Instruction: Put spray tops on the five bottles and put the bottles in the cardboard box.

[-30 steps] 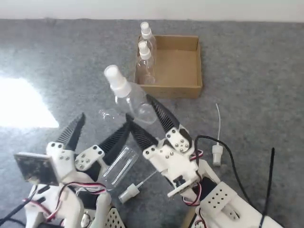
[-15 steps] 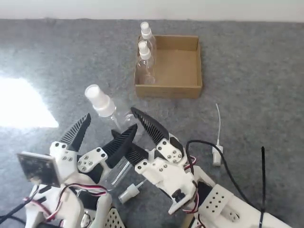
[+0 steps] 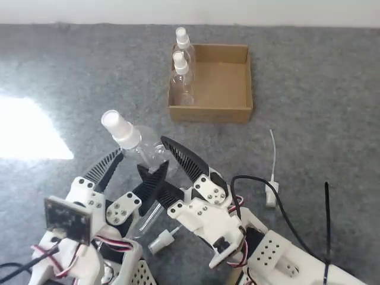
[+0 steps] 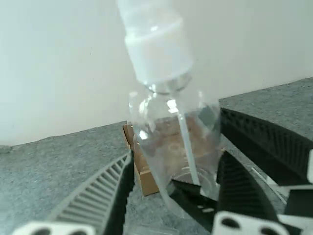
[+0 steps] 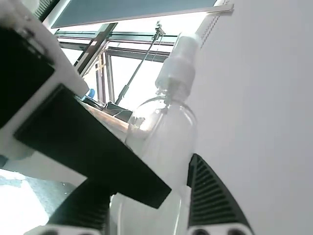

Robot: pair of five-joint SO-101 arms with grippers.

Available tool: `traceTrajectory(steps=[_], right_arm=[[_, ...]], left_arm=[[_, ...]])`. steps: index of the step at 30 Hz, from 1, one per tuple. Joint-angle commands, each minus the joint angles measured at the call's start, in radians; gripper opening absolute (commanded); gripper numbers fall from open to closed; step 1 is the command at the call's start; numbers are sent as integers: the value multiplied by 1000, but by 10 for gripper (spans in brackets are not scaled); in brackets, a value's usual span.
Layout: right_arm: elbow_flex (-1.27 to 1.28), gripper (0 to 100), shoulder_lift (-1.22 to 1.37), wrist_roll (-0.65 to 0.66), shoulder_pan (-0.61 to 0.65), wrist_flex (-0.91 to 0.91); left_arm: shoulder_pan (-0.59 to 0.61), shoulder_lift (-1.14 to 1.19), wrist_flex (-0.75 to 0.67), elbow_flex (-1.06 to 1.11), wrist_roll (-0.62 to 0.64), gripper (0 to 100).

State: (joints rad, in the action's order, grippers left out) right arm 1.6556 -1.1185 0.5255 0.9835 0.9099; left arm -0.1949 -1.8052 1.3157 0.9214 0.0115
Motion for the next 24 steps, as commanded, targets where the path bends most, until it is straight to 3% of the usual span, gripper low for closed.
traceTrajectory(steps=[1, 19, 24], right_arm=[[23, 17, -35, 8, 39, 19], [23, 17, -35, 9, 65, -27], [23, 17, -35, 9, 65, -28]], left_arm=[[0, -5, -26, -22, -26, 231], [-54, -5, -25, -13, -28, 227], [-55, -5, -26, -22, -29, 150]])
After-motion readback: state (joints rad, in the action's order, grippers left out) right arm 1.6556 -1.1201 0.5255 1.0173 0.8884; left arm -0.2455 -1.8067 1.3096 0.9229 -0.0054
